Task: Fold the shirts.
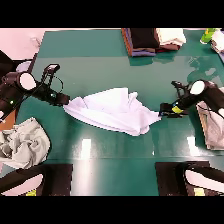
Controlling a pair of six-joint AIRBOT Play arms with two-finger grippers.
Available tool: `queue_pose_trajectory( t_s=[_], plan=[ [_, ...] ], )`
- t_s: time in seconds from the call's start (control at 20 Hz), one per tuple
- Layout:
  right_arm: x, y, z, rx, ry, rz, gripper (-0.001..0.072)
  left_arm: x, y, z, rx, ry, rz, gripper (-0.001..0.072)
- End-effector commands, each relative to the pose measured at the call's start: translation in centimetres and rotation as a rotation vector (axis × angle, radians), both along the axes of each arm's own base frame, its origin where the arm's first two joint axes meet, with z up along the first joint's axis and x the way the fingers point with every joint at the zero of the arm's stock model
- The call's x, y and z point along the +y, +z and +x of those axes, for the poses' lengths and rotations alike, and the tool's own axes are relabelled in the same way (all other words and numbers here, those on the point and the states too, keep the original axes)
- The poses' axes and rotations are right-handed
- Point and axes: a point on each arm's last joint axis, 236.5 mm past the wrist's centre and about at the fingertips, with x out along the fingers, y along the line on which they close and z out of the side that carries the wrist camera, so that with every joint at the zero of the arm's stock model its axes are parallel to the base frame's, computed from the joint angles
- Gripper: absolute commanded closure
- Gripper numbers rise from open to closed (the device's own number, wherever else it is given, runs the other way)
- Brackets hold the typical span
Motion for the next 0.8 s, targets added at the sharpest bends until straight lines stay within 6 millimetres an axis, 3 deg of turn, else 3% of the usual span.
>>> queue_pose_trajectory(
  t_s=[0.0, 0.2, 0.3, 0.35, 0.45, 0.55, 0.65, 0.75],
  plan=[
    [1.3, -2.2, 0.9, 0.034, -0.001, 0.0, 0.0203, 0.0, 0.0, -0.1, 0.003, -0.001, 0.001, 0.0683],
    [1.9, -2.4, 1.3, 0.011, 0.009, 0.0, 0.0269, 0.0, 0.0, -0.1, 0.003, -0.001, 0.0, 0.0683],
    [1.9, -2.4, 1.4, 0.008, 0.009, -0.001, 0.0412, 0.0, -0.1, -0.1, 0.005, -0.002, 0.0, 0.0683],
    [1.9, -2.4, 1.5, 0.003, 0.008, -0.001, 0.0429, 0.0, -0.1, -0.2, 0.007, -0.002, 0.001, 0.0683],
    [1.9, -2.4, 1.6, -0.002, 0.016, -0.001, 0.0689, 0.0, -0.1, -0.4, 0.016, -0.003, 0.003, 0.0683],
    [1.9, -2.1, 1.9, -0.019, 0.018, -0.001, 0.0692, 0.0, -0.1, -0.4, 0.018, -0.004, 0.003, 0.0684],
    [2.0, 0.3, 3.2, -0.098, 0.036, 0.003, 0.0693, 0.4, 1.6, 0.2, -0.035, -0.005, 0.015, 0.0684],
    [1.9, 6.1, 5.9, -0.26, 0.056, 0.011, 0.0693, 1.0, 7.2, 1.8, -0.186, 0.004, 0.027, 0.0684]
  ],
)
